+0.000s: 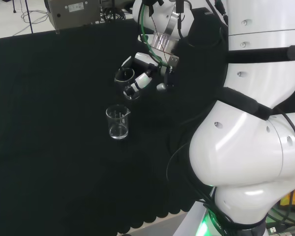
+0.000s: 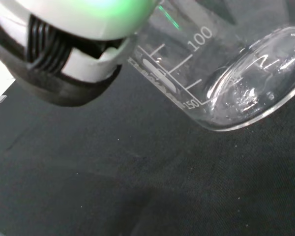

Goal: Place the beaker back on the table.

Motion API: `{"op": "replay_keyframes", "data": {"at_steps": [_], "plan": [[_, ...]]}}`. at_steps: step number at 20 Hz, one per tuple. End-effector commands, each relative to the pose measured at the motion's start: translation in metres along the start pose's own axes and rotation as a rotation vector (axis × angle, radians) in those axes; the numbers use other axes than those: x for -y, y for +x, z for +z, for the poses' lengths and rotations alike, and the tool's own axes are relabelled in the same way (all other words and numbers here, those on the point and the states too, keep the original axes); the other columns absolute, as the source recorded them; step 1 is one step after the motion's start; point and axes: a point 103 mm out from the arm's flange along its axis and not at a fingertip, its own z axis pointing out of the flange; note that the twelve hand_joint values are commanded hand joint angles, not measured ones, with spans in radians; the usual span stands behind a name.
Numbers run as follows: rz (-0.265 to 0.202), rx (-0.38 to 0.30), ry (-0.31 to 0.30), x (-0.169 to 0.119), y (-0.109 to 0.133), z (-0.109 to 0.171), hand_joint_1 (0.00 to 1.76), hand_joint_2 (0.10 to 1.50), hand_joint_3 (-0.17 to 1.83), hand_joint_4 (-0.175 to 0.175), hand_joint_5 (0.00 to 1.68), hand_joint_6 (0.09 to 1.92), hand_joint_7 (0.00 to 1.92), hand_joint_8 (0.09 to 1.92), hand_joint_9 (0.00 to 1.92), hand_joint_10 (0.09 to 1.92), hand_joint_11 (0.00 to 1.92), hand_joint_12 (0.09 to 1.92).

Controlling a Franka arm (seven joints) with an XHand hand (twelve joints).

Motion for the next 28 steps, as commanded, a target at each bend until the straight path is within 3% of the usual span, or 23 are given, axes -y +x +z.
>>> {"op": "replay_keyframes", "data": {"at_steps": [1,12,18,25,28], "plan": [[-0.011,-0.047,0.001,-0.004,-0.006,0.008,1.13,0.76,0.46,0.174,1.29,0.57,1.71,0.09,1.67,0.09,1.45,0.56],[-0.005,-0.123,-0.030,-0.010,-0.013,0.018,1.13,0.76,0.46,0.172,1.29,0.57,1.69,0.09,1.64,0.09,1.43,0.57],[0.003,-0.115,-0.051,-0.011,-0.016,0.024,1.13,0.76,0.45,0.172,1.29,0.57,1.67,0.09,1.62,0.09,1.41,0.58],[0.028,-0.080,-0.067,-0.012,-0.022,0.024,1.13,0.76,0.45,0.135,1.29,0.57,1.61,0.09,1.56,0.09,1.33,0.66],[0.038,-0.073,-0.061,-0.013,-0.025,0.024,1.13,0.77,0.43,0.142,1.28,0.57,1.57,0.09,1.53,0.09,1.28,0.69]]}}
